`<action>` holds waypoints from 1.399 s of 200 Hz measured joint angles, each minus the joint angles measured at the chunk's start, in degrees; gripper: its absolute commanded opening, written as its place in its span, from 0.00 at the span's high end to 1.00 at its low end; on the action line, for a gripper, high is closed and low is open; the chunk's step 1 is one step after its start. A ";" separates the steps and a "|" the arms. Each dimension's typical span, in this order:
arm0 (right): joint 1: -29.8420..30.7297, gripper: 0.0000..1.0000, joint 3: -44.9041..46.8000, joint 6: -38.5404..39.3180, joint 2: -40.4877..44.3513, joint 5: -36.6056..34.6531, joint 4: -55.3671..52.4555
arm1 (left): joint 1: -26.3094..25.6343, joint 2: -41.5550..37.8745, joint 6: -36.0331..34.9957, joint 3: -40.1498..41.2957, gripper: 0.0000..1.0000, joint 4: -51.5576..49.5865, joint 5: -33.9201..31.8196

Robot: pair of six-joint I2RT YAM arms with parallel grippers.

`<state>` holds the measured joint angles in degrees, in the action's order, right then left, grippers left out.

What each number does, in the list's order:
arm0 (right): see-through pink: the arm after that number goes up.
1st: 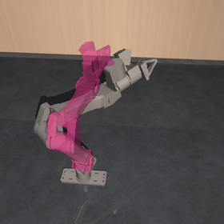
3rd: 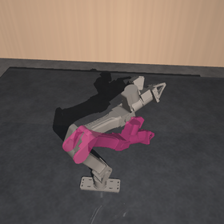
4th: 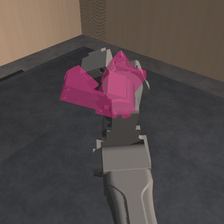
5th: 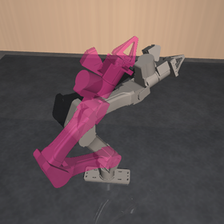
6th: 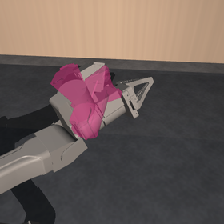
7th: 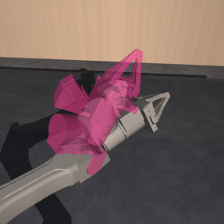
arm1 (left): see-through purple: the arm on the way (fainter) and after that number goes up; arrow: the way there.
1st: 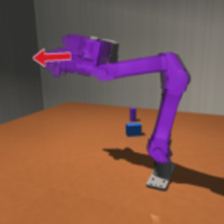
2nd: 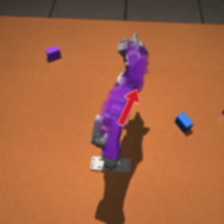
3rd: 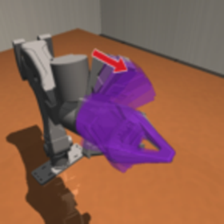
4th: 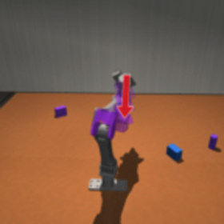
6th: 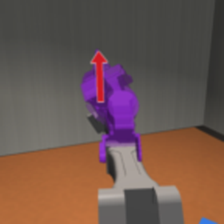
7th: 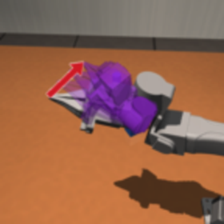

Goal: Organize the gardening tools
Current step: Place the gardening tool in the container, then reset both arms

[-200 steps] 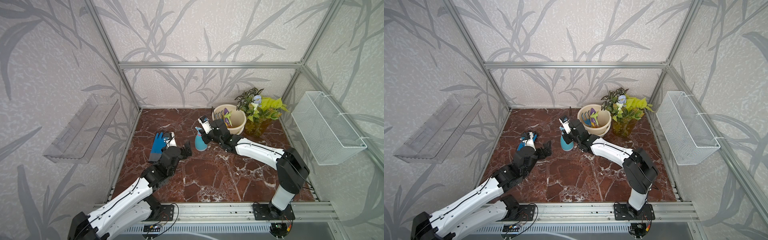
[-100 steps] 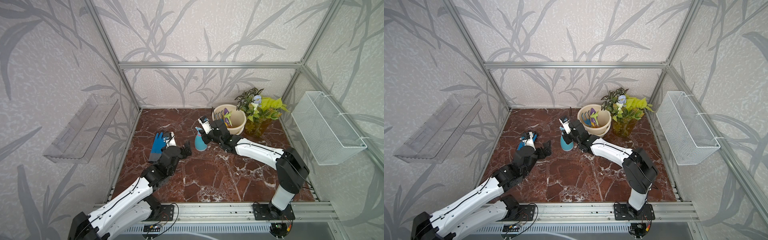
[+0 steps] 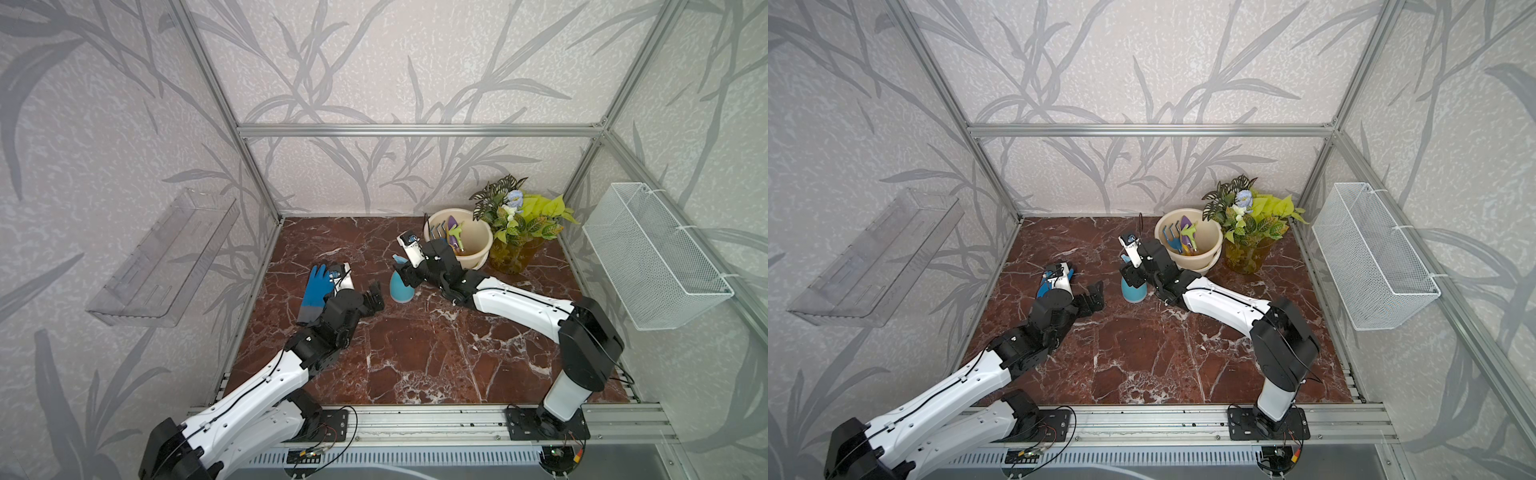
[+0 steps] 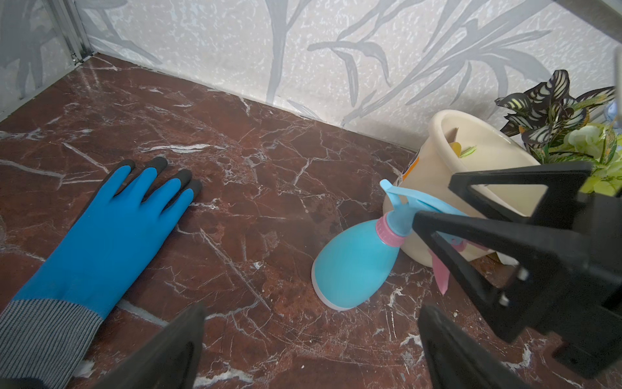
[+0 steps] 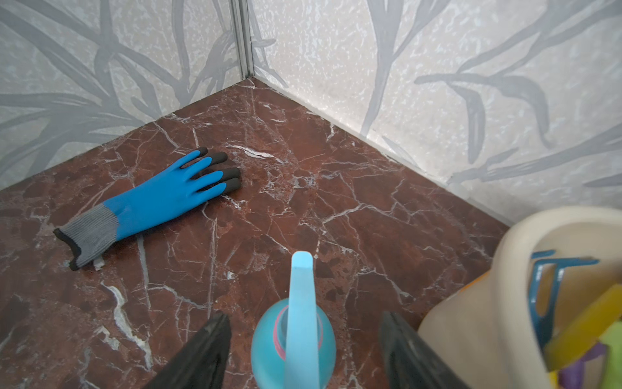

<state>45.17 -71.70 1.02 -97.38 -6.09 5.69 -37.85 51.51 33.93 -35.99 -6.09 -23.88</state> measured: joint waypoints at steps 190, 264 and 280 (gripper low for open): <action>-20.90 0.01 16.61 -9.29 34.97 -8.11 -9.38 | 8.79 12.07 -11.21 -17.55 0.00 -2.97 -5.14; -30.80 0.01 23.76 -13.29 38.29 -13.84 -11.41 | 19.61 12.02 -19.02 -11.91 0.00 4.42 -9.55; -31.87 0.01 25.51 -13.68 38.29 -16.50 -10.95 | 21.97 11.76 -20.59 -7.19 0.00 8.48 -9.62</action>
<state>13.30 -46.19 -12.67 -59.09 -22.59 -5.26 -15.88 63.26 13.34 -43.18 2.39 -33.50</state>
